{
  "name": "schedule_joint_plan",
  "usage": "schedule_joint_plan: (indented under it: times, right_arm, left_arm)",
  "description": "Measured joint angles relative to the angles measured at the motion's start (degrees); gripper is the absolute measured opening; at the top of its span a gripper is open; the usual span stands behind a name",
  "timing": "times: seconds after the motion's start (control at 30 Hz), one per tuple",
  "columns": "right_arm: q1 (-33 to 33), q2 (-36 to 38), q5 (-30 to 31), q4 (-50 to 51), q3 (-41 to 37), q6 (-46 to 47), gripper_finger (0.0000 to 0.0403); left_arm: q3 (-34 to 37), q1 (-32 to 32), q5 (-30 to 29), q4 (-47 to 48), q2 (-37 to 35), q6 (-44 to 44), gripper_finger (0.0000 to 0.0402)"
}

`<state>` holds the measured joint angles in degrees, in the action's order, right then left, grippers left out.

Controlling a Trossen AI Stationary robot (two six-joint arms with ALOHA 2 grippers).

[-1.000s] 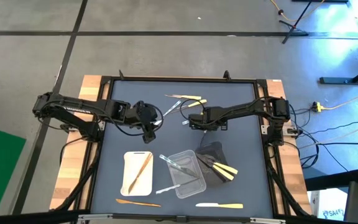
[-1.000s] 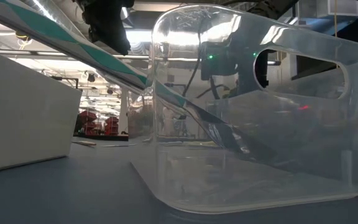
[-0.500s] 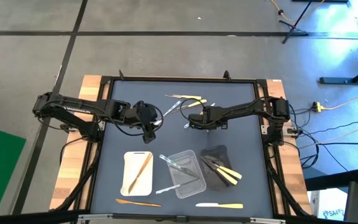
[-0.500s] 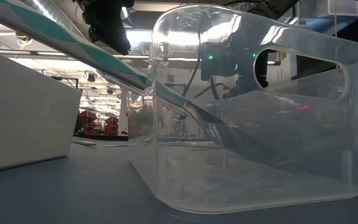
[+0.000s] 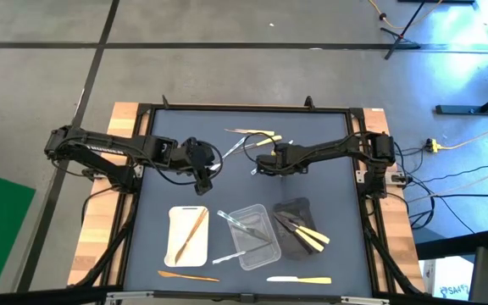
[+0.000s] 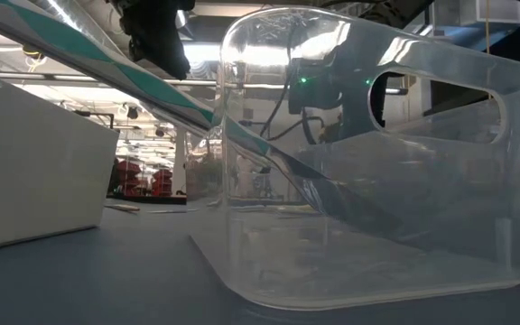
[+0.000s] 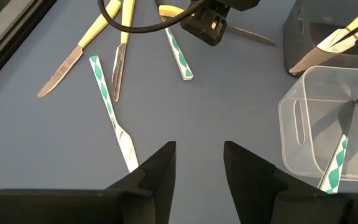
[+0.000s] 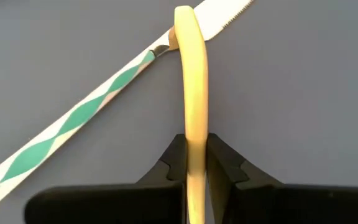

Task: Sort silverware by color (type)
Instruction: Put the yellow table knife into the black transparent bin

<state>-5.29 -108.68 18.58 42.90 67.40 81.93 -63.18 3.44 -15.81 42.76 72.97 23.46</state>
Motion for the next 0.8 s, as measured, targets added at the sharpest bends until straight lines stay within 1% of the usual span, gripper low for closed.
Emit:
schedule_joint_plan:
  times: [0.47,0.63,0.8]
  right_arm:
    - [0.01,0.76,0.51,0.06,0.0,-5.61,0.0019]
    - [-0.01,3.44,2.09,0.23,0.0,-8.01,0.0019]
    - [0.01,7.97,5.62,-0.21,0.0,-10.4,0.0019]
  left_arm:
    - [0.0,0.0,0.02,0.15,0.0,-0.14,0.0129]
    - [-0.04,-0.22,0.37,0.52,-2.1,-2.26,0.0129]
    - [-0.04,-0.22,0.36,0.12,-5.06,-3.75,0.0129]
